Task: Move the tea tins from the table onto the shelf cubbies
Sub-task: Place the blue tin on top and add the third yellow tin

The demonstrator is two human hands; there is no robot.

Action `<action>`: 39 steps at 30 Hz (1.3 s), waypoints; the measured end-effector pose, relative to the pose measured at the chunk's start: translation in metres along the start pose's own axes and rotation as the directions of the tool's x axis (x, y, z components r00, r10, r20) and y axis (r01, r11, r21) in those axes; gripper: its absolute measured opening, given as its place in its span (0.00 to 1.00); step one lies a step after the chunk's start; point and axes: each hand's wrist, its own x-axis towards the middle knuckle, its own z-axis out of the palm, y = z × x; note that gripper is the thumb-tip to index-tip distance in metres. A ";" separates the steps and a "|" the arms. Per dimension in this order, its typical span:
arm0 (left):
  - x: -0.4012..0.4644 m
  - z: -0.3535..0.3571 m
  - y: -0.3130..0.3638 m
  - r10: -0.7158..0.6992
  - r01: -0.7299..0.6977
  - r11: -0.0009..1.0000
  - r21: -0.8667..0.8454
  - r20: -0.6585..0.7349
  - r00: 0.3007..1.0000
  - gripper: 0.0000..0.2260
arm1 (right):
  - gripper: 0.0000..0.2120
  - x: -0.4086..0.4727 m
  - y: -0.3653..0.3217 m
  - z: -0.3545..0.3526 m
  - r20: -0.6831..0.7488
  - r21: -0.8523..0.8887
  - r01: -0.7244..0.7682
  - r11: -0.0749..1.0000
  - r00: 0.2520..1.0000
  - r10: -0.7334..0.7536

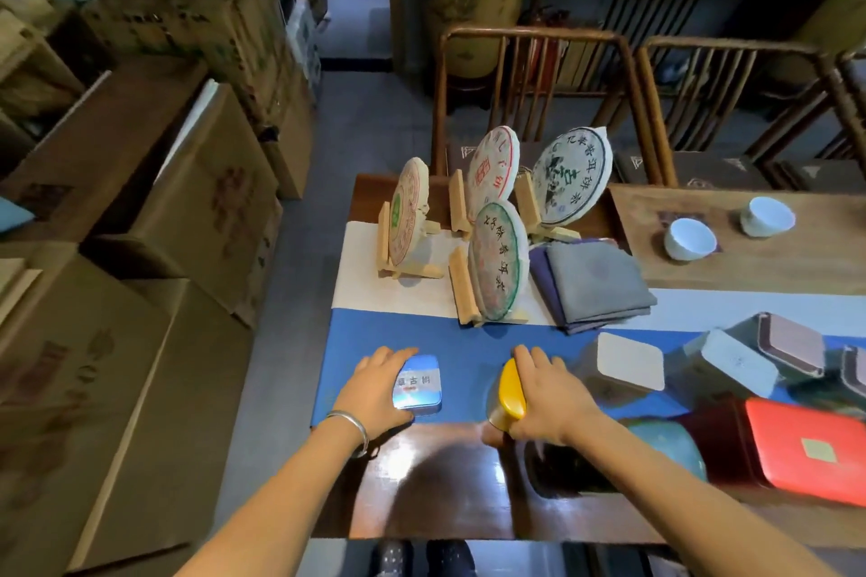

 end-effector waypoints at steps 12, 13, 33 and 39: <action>-0.058 -0.047 -0.017 -0.302 0.252 0.927 -0.279 -0.154 0.941 0.45 | 0.43 0.023 -0.052 -0.024 0.001 0.092 0.313 0.945 0.949 -0.314; -0.070 -0.056 -0.021 -0.327 0.266 0.918 -0.293 -0.180 0.928 0.43 | 0.44 0.026 -0.064 -0.030 -0.005 0.088 0.348 0.933 0.937 -0.349; -0.514 -0.237 -0.070 -0.694 0.262 0.720 -0.642 -0.677 0.246 0.25 | 0.41 -0.107 -0.494 -0.155 0.050 0.064 0.976 0.207 0.204 -0.978; -0.680 -0.267 -0.059 -0.689 0.266 0.711 -0.651 -0.721 0.072 0.21 | 0.41 -0.223 -0.629 -0.148 0.038 0.105 0.994 0.008 0.004 -0.999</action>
